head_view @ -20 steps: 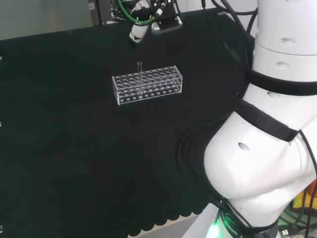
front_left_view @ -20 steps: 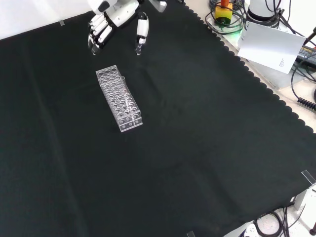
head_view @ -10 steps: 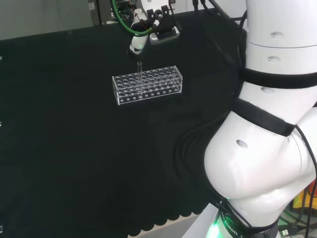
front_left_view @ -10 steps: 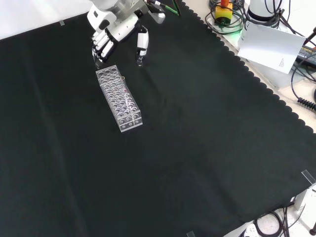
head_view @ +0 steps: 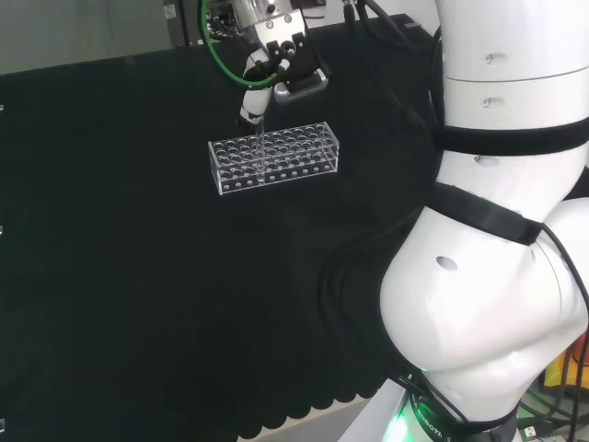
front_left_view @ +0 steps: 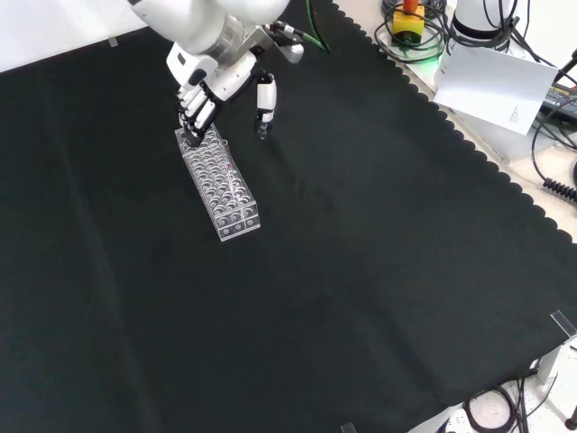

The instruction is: Pick up the test tube.

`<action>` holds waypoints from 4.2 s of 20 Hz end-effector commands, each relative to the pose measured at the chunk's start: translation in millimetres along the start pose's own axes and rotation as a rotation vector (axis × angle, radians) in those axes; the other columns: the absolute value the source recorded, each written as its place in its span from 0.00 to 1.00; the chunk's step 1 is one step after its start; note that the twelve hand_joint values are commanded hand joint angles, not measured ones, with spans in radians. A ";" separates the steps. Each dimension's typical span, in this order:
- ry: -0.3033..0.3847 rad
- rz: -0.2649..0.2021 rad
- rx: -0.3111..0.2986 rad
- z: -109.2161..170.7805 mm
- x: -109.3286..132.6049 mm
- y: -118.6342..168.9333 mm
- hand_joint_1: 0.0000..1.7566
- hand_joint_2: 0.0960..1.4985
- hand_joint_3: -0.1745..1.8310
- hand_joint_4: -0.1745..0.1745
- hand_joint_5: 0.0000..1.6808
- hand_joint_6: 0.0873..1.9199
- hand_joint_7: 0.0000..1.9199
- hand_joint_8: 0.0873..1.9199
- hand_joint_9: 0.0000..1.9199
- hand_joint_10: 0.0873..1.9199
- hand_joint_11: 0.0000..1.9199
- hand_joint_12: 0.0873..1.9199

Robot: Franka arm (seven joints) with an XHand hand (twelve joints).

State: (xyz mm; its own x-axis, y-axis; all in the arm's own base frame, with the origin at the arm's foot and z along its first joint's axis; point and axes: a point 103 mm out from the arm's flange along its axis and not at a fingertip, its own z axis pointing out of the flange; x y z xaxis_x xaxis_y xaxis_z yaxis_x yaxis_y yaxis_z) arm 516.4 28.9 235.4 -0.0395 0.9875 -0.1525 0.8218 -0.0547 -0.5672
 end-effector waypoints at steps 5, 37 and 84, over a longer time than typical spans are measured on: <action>-0.019 0.014 0.007 18.4 -1.8 9.1 0.38 0.52 0.20 0.55 0.15 0.00 0.06 0.43 0.00 0.41 0.00 0.82; -0.074 0.038 -0.261 20.6 7.2 38.6 0.58 0.44 0.39 0.02 0.52 0.34 0.67 0.36 0.58 0.29 0.36 0.64; 0.089 0.022 -0.397 -1.3 18.6 45.6 0.70 0.41 0.37 0.00 0.84 0.16 0.92 0.17 0.88 0.14 0.71 0.36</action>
State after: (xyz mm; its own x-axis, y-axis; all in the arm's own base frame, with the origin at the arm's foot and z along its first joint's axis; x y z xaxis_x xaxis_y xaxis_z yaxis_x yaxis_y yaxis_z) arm 551.6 47.2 198.5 -0.0042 0.9937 -0.1124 0.9747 -0.0211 -0.2226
